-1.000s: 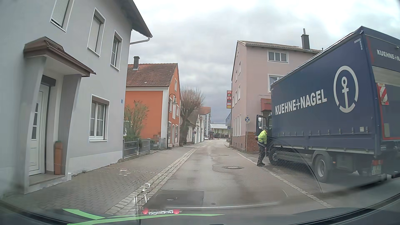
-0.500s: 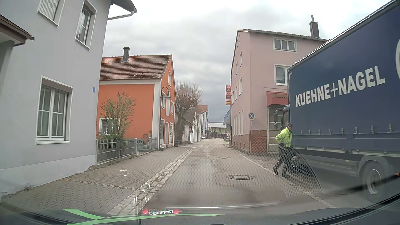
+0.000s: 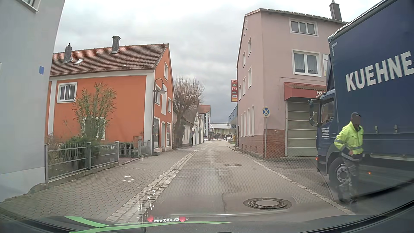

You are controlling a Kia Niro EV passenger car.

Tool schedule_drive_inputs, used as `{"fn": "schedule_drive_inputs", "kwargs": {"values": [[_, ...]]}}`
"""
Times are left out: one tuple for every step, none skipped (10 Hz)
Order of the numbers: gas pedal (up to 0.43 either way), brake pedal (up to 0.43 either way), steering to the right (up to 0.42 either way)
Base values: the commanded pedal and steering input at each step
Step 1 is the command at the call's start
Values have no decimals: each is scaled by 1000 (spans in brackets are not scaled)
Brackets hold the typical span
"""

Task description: Follow the waypoints while adhering to traffic rules and regulations

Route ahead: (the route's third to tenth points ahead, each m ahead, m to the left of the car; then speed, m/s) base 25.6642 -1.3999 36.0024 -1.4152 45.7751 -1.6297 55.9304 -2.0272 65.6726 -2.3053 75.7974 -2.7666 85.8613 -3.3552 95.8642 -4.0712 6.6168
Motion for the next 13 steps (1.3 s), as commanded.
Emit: {"fn": "schedule_drive_inputs", "kwargs": {"values": [[197, 0, 24], [197, 0, 22], [197, 0, 21], [197, 0, 21], [197, 0, 21], [197, 0, 21], [177, 0, 21], [177, 0, 20], [177, 0, 16], [177, 0, 15], [177, 0, 15], [157, 0, 14], [138, 0, 12]]}}
